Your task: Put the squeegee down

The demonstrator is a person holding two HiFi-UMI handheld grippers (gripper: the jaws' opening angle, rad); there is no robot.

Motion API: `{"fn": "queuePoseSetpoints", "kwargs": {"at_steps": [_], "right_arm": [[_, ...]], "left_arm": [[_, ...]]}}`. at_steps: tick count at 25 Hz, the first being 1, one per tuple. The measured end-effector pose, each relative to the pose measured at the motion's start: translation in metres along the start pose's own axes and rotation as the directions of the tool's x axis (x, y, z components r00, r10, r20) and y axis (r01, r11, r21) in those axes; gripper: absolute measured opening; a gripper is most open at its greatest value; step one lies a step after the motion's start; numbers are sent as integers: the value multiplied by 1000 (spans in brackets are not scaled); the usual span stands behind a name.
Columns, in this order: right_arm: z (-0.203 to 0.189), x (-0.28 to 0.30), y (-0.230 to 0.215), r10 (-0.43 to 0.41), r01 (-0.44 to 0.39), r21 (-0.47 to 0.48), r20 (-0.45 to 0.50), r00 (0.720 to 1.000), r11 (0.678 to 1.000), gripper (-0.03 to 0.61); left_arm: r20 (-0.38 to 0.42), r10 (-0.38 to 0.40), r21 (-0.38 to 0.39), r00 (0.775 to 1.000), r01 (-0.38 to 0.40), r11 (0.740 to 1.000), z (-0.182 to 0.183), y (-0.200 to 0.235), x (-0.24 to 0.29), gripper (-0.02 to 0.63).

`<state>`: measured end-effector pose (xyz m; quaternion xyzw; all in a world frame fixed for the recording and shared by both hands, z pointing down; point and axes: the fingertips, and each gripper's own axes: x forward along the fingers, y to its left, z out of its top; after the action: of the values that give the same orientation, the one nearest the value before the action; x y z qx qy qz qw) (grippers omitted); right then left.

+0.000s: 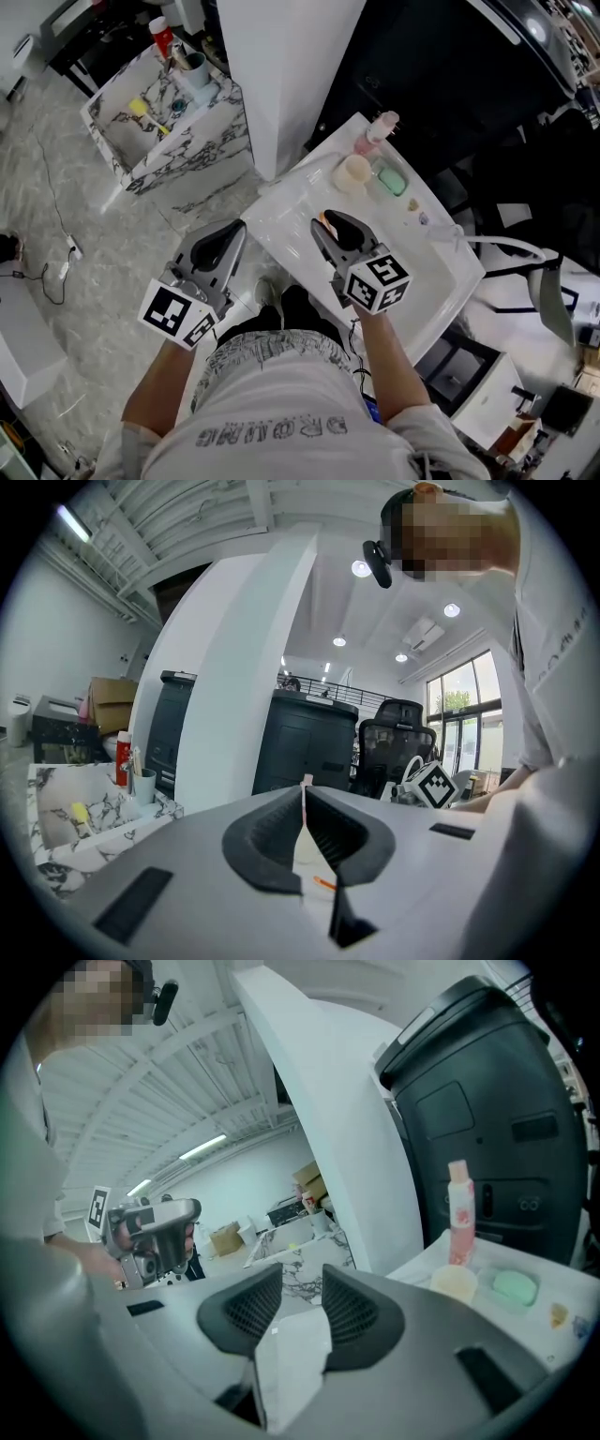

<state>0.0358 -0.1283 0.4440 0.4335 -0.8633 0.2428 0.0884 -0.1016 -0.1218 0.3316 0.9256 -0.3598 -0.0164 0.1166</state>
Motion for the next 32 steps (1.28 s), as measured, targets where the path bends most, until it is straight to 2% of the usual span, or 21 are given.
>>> {"fn": "queuePoseSetpoints", "kwargs": {"at_steps": [23,32], "right_arm": [[18,-31,32,60,-59,-21,35,998,998,71],[35,-35,38,77,-74,-46,86,993,996,43]], "left_arm": [[20,-24,24,1000,23,999,15,-11,-6,23],[25,-29,35,999,28,999,20,-8,-4,23]]}}
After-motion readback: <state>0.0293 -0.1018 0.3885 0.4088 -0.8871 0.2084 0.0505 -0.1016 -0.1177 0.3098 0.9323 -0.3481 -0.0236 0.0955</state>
